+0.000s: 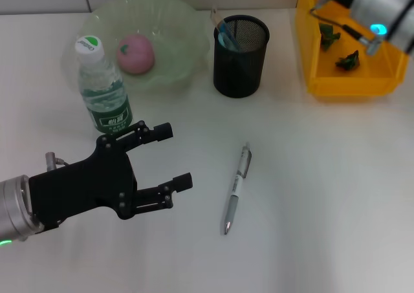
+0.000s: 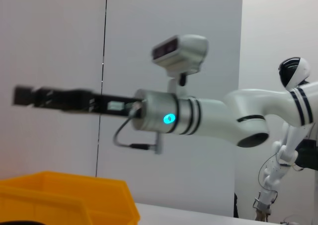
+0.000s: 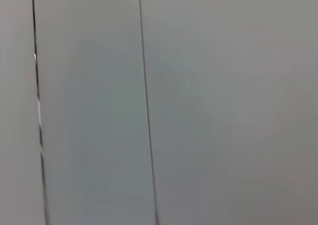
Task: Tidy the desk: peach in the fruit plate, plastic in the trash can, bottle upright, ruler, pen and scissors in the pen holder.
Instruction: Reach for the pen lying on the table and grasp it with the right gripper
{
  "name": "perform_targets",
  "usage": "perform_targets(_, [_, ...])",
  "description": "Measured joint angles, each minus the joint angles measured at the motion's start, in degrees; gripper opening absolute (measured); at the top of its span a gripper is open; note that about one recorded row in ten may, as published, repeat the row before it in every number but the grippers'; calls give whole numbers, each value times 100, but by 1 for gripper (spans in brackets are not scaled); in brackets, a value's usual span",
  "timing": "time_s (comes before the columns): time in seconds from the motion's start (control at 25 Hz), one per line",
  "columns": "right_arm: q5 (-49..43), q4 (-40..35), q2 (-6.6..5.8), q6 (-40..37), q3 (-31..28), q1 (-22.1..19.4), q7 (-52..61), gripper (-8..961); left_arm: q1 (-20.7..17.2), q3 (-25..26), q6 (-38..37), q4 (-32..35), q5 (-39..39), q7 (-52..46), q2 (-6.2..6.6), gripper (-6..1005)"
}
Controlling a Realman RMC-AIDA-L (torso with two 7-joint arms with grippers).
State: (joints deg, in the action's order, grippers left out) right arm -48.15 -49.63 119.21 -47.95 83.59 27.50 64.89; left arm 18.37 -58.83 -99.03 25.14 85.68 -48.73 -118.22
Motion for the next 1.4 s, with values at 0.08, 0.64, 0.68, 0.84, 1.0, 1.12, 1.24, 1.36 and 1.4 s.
perform_targets(0.08, [-3,-334,-5,-142,0,-267,208,677,-1,2,-23,1,-7,-14,1,835])
perform_targets(0.64, [-3470,-2539,-9,-4180,-2402,-1981,3828,670,35,50,-100,3,-157,-148,-17,835])
perform_targets(0.68, [-3938,-2869,-6,-4252,-2442,-1965,4252,669,33,56,-98,4,-156,-151,-13,835])
perform_targets(0.84, [-5798,-4076,5,-4339,-2370,-1632,6125,667,31,67,-94,7,-158,-159,-11,835])
perform_targets(1.0, [-7621,-4258,-21,-4485,-1769,-542,8494,665,17,67,-71,8,-157,-161,-9,835])
perform_targets(1.12, [-8320,-4094,-8,-4533,-1449,-98,9147,661,6,66,-66,9,-150,-162,-10,835])
perform_targets(1.24, [-9065,-3661,11,-4497,-827,548,9782,653,2,65,-67,9,-132,-164,-15,835])
perform_targets(1.36, [-9383,-3105,25,-4316,-281,1071,10101,646,5,65,-65,9,-125,-170,-14,835])
perform_targets(1.4, [-9440,-2713,29,-4117,2,1358,10259,643,8,65,-60,9,-124,-172,-12,835])
